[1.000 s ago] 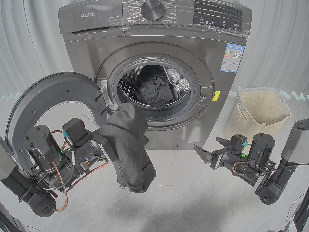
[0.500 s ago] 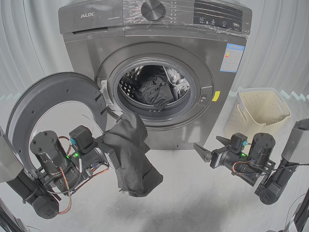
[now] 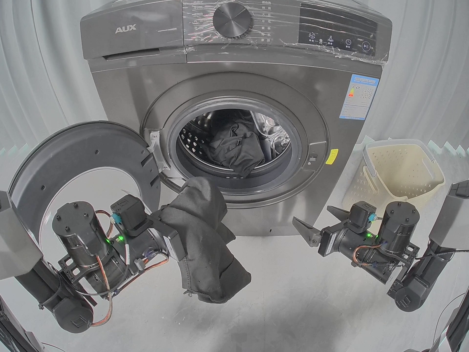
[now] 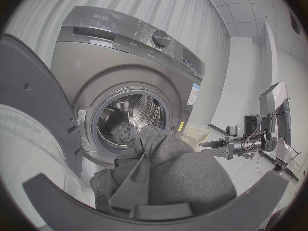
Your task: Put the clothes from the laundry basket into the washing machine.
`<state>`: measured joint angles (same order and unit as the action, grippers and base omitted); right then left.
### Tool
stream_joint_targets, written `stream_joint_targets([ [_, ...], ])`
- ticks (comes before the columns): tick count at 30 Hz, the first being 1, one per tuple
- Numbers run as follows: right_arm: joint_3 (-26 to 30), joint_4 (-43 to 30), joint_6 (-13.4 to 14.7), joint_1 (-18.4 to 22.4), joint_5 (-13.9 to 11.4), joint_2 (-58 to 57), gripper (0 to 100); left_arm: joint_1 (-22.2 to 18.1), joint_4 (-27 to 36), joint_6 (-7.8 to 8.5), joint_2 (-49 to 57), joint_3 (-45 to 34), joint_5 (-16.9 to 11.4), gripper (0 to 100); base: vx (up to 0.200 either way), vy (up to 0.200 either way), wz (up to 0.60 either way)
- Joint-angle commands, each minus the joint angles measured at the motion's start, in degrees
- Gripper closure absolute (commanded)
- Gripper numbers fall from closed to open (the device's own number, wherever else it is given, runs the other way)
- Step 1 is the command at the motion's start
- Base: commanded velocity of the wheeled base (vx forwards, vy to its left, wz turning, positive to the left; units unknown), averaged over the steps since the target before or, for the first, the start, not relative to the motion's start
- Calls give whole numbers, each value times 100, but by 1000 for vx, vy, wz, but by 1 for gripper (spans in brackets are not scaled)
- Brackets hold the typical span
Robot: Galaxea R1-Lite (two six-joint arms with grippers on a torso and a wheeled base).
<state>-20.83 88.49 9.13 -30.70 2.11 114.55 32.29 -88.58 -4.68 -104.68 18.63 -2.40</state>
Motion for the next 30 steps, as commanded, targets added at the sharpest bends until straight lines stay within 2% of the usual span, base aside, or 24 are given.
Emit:
stream_joint_targets([
  [1, 9, 1, 1, -15, 0, -3, 0, -4, -2, 2, -88, 9, 3, 100, 200, 0, 0],
  [10, 18, 1, 1, -94, 0, -12, 0, 67, -2, 11, -184, 9, 3, 100, 200, 0, 0],
  [15, 36, 1, 10, -147, 0, -21, 0, 198, -2, 2, -263, 9, 20, 100, 0, 0, 0],
  [16, 44, 1, 10, -174, 0, -30, 0, 269, -2, 2, -290, 27, 100, 100, 0, 0, 0],
  [25, 71, 1, 19, -261, 0, -39, 0, 339, -10, 2, -413, 45, 196, 100, 0, 0, 0],
  [27, 71, 1, 19, -288, 0, -47, 0, 453, -10, -42, -501, 106, 275, 100, 0, 0, 0],
  [30, 79, 1, 19, -288, 0, -56, 0, 497, -10, -15, -527, 203, 486, 100, 0, 0, 0],
])
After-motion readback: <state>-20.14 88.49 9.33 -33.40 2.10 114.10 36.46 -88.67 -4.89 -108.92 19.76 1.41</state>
